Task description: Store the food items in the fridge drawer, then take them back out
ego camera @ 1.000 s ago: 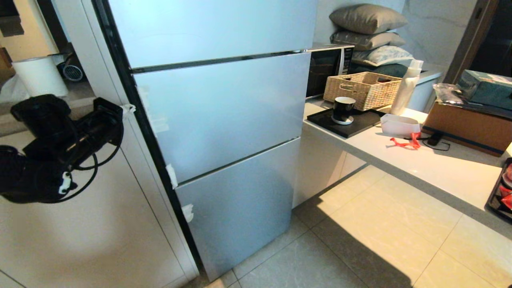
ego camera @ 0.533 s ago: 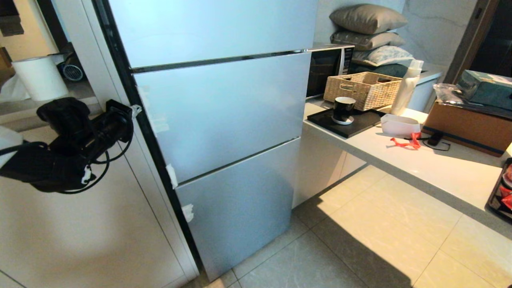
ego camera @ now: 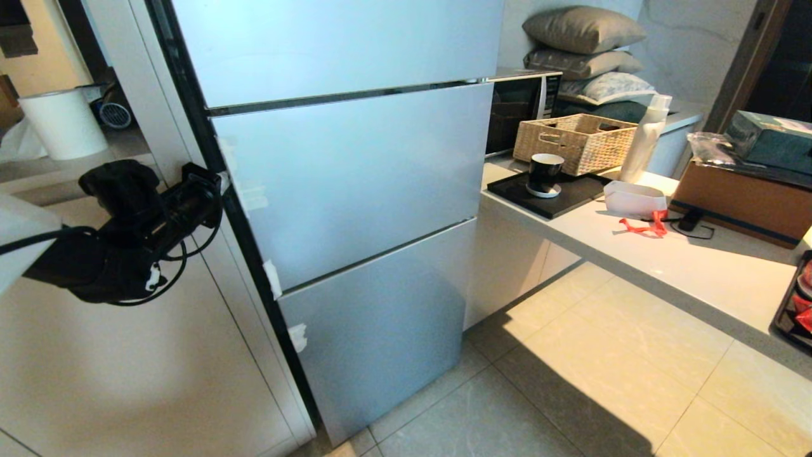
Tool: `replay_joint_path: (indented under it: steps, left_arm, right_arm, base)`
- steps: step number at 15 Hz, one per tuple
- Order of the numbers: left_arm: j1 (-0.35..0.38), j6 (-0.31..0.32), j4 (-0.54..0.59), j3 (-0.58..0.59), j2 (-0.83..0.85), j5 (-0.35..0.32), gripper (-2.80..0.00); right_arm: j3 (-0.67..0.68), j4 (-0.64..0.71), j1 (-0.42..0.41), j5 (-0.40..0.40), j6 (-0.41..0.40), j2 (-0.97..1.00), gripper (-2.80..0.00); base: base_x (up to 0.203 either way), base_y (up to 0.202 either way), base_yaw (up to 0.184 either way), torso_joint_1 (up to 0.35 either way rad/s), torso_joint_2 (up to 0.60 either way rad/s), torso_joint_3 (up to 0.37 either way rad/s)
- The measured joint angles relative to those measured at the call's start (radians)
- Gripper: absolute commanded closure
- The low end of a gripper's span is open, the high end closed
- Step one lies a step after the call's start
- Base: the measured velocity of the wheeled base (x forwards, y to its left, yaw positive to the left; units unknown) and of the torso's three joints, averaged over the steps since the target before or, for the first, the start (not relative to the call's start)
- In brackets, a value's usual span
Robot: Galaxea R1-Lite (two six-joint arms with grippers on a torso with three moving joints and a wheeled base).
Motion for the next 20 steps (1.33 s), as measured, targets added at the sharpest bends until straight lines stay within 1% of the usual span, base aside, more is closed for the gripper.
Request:
replay_joint_path:
  steps: [2,3,6,9,14,20]
  left_arm:
    - [-0.01,0.0,0.0,0.011,-0.007,-0.002,0.0]
    - [-0.014,0.0,0.0,0.023,-0.014,-0.017,0.0]
    - [-0.017,0.001,-0.006,0.066,-0.041,-0.095,0.0]
    - [-0.018,0.0,-0.009,0.088,-0.052,-0.136,0.0]
    - [-0.026,0.001,-0.004,0.097,-0.052,-0.175,0.0]
    - [-0.046,0.001,-0.006,0.129,-0.064,-0.195,0.0]
  right_arm:
    - [0.0,0.0,0.0,-0.001,0.0,0.0,0.0]
    - [0.0,0.0,0.0,-0.001,0.0,0.0,0.0]
    - [0.0,0.0,0.0,-0.001,0.0,0.0,0.0]
    - [0.0,0.0,0.0,-0.001,0.0,0.0,0.0]
    - [0.0,0.0,0.0,0.0,0.0,0.0,0.0]
    - [0.0,0.0,0.0,-0.001,0.0,0.0,0.0]
  base:
    - [0.0,0.0,0.0,0.0,0.0,0.0]
    - [0.0,0.0,0.0,0.0,0.0,0.0]
    - [0.0,0.0,0.0,0.0,0.0,0.0]
    - [0.0,0.0,0.0,0.0,0.0,0.0]
    - [0.0,0.0,0.0,0.0,0.0,0.0]
    - [0.0,0.0,0.0,0.0,0.0,0.0]
